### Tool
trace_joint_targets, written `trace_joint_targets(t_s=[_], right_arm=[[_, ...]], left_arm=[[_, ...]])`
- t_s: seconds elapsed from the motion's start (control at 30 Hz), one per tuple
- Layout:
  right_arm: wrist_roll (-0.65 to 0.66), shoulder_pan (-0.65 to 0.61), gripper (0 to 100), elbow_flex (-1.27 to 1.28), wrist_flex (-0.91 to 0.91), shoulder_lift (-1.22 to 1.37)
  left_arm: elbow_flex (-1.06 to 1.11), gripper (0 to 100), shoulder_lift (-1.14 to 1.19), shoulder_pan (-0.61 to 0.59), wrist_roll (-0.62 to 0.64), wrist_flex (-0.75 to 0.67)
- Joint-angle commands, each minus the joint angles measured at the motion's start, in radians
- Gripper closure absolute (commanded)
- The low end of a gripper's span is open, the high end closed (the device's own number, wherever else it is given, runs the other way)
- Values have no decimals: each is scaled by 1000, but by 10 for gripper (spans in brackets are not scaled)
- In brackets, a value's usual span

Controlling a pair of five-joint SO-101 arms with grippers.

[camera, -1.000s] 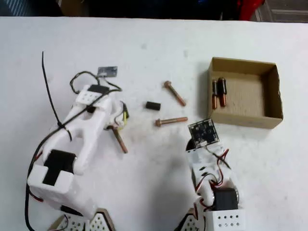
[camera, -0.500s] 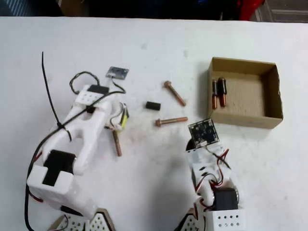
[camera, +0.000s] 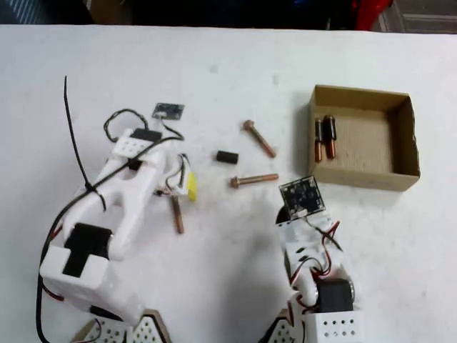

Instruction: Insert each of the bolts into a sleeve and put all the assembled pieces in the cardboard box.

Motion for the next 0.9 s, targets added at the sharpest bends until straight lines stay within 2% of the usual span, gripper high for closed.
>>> trace_joint_targets(t_s=[0.0, 0.13, 0.23, 0.87], right_arm=[[-2, 15, 978, -9, -27, -10], [-2, 15, 978, -9, -27, -10], [-2, 15, 978, -9, -27, -10], [-2, 15, 978, -9, -27, -10]], left_arm=[[-3, 714, -8, -1, 87, 18], [18, 714, -13, 12, 210, 18], [26, 711, -13, 47, 255, 18], [2, 714, 53, 24, 262, -40]])
